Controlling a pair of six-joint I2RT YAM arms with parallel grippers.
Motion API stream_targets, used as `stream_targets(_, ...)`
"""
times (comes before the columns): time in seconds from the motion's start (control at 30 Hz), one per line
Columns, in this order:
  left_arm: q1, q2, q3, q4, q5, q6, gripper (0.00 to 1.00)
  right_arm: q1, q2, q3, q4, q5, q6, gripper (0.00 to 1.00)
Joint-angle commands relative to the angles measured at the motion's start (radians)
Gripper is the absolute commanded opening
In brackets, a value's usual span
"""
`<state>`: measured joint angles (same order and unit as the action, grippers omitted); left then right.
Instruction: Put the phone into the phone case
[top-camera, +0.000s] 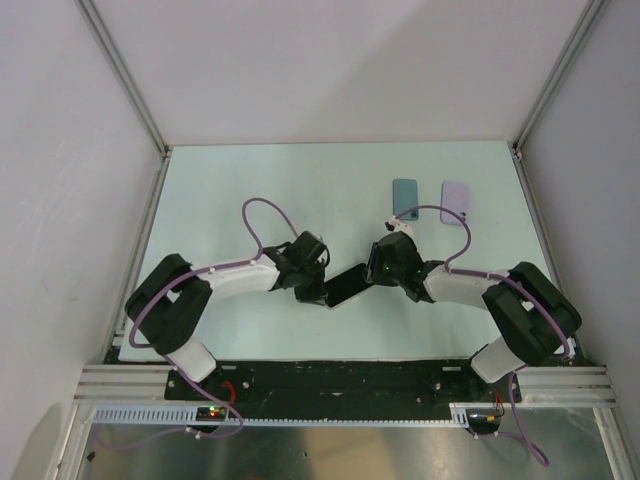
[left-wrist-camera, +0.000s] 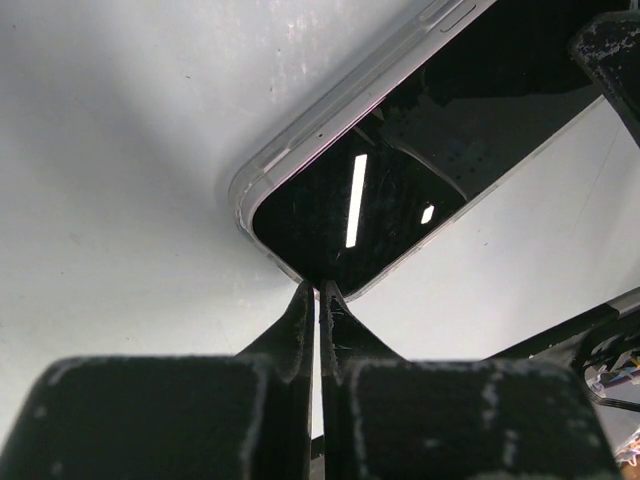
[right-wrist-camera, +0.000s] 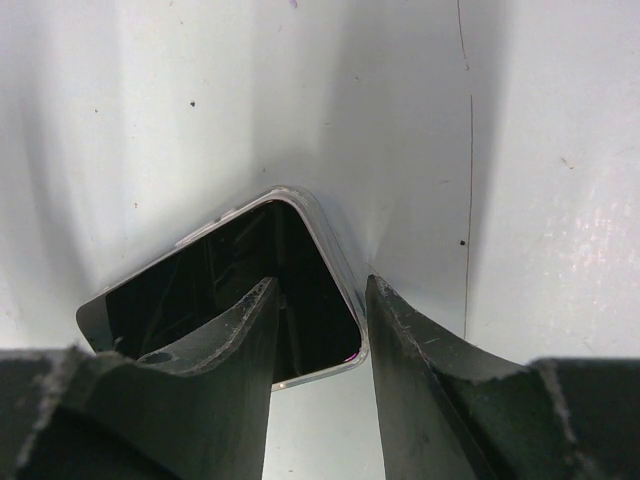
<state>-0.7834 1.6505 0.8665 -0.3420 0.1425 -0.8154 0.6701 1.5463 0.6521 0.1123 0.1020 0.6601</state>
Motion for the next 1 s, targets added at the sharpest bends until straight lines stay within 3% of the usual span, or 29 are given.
stream_targets(0.0,-0.078,0.143,-0.067,0.252,0.008,-0.045,0.0,0.083,0.066,-0.006,-0.023,-0.212,0.061,0.43)
stream_targets(0.23,-0.08,0.059,-0.05,0.215,-0.033,-0.009,0.0,0.07,0.032,0.008,-0.059,-0.186,0.046,0.44)
stream_targets(0.37,-0.079,0.014,-0.026,0.186,-0.04,0.016,0.0,0.023,-0.016,0.036,-0.102,-0.16,0.026,0.57)
stream_targets(0.47,-0.079,-0.02,-0.011,0.175,-0.041,0.031,0.05,-0.037,-0.066,0.047,-0.154,-0.159,0.012,0.71)
stream_targets(0.6,-0.08,-0.055,0.013,0.16,-0.033,0.045,0.14,-0.098,-0.129,0.054,-0.188,-0.167,0.005,0.81)
stream_targets(0.8,-0.078,-0.109,0.051,0.138,-0.019,0.057,0.29,-0.113,-0.175,0.038,-0.232,-0.139,0.022,0.85)
stream_targets(0.97,-0.037,-0.143,0.085,0.114,-0.025,0.073,0.34,-0.122,-0.25,-0.034,-0.257,-0.058,0.089,0.82)
